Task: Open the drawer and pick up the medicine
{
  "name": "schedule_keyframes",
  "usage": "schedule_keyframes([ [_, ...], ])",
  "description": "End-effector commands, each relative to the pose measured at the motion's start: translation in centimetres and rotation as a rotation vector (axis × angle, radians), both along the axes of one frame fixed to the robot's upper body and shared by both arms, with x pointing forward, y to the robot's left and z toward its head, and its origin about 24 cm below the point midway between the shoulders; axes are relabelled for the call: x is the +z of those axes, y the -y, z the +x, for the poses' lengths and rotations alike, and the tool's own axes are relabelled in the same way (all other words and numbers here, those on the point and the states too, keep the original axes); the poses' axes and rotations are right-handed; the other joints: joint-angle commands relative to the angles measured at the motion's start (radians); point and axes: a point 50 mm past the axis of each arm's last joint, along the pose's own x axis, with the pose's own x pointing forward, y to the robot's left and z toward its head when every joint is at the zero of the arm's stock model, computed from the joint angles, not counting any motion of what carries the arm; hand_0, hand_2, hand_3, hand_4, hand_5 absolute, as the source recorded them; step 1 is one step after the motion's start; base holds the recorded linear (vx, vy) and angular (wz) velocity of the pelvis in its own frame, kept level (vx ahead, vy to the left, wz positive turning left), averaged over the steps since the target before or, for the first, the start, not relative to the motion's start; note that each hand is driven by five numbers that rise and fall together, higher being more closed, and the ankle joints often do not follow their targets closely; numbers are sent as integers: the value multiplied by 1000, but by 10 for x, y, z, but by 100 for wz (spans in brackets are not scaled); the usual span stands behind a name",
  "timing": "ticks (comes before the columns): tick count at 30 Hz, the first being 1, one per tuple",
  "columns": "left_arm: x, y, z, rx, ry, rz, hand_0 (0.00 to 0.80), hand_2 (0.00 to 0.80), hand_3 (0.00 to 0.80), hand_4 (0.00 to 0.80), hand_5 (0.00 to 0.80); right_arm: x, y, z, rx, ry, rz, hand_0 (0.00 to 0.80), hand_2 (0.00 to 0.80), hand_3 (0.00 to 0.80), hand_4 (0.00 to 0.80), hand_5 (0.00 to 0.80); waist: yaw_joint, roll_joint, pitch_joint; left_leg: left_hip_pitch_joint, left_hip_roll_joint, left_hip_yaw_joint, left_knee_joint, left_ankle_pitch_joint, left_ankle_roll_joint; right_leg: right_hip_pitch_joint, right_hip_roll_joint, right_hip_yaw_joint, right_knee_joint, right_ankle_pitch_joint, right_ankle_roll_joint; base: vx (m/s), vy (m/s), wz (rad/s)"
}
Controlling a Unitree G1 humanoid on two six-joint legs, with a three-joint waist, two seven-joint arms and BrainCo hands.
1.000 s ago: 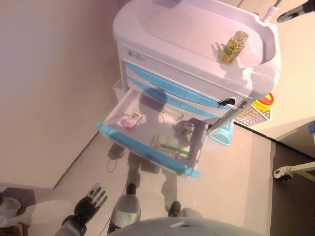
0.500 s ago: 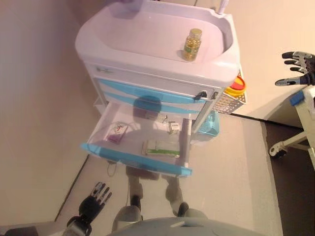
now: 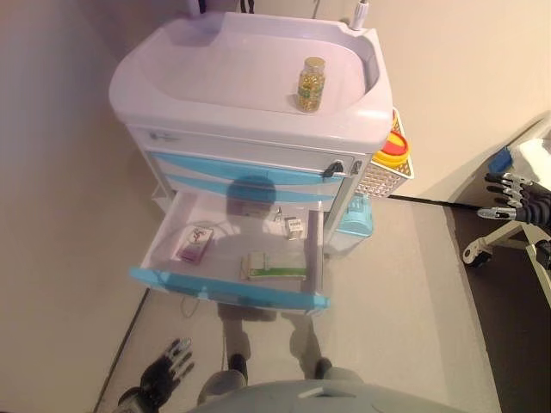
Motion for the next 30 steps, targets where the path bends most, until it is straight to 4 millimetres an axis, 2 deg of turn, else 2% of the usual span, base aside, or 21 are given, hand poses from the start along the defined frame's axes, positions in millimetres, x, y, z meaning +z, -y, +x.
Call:
schedule_keyframes([
  [1,7,-22,16,-257,-84,235,0,0,0,0,0,8,-2,7,-4,43,46,0,0,0,0,0,6,-15,22,-14,-30,-10,94,-142,-6,15,-14,-48,14,16,39,0,44,-1],
  [3,8,-27,19,-443,-173,340,0,0,0,0,0,-5,-4,4,-9,-18,53,0,0,0,0,0,-11,-6,30,-20,-28,-6,106,-144,-4,4,-15,-42,27,11,39,-18,61,-2],
  [5,10,-30,30,-673,-247,471,0,0,0,0,0,-19,-7,3,-8,-79,74,0,0,0,0,0,-41,7,46,-30,-26,2,128,-145,0,-13,-14,-30,48,7,38,-23,79,-1],
  [7,12,-31,37,-807,-282,543,0,0,0,0,0,-27,-9,2,-5,-113,90,0,0,0,0,0,-55,14,57,-33,-26,7,142,-148,1,-23,-14,-20,60,5,39,-8,60,-12],
  [8,14,-32,46,-914,-297,608,0,0,0,0,0,-35,-11,2,3,-144,100,0,0,0,0,0,-69,19,65,-40,-25,13,153,-148,3,-31,-12,-12,68,3,40,-8,53,-21],
  [10,19,-34,59,-992,-303,671,0,0,0,0,0,-43,-12,0,4,-186,119,0,0,0,0,0,-84,22,79,-49,-24,21,173,-152,5,-44,-11,-2,82,1,40,-39,47,-15],
  [11,25,-35,74,-1044,-286,725,0,0,0,0,0,-51,-13,-2,9,-224,117,0,0,0,0,0,-99,22,100,-66,-21,29,198,-155,6,-63,-11,5,100,-2,39,-78,49,-18],
  [12,27,-35,79,-1060,-276,740,0,0,0,0,0,-53,-14,-2,10,-234,118,0,0,0,0,0,-102,23,106,-73,-19,32,208,-157,7,-70,-11,7,108,-3,38,-98,43,-26],
  [16,46,-34,120,-1165,-187,942,0,0,0,0,0,-75,-11,-10,11,-326,154,0,0,0,0,0,-124,14,162,-124,-11,47,294,-180,12,-108,-6,31,148,-9,28,-94,17,-22],
  [24,102,-39,192,-1217,-16,1223,0,0,0,0,0,-111,-16,-26,20,-421,281,0,0,0,0,0,-153,-8,264,-253,3,60,458,-217,28,-227,2,70,261,-16,13,-112,28,-14],
  [30,150,-59,226,-1184,34,1348,0,0,0,0,0,-135,-20,-43,6,-467,336,0,0,0,0,0,-170,-30,316,-330,13,68,530,-234,37,-308,9,98,312,-9,14,-100,18,-12],
])
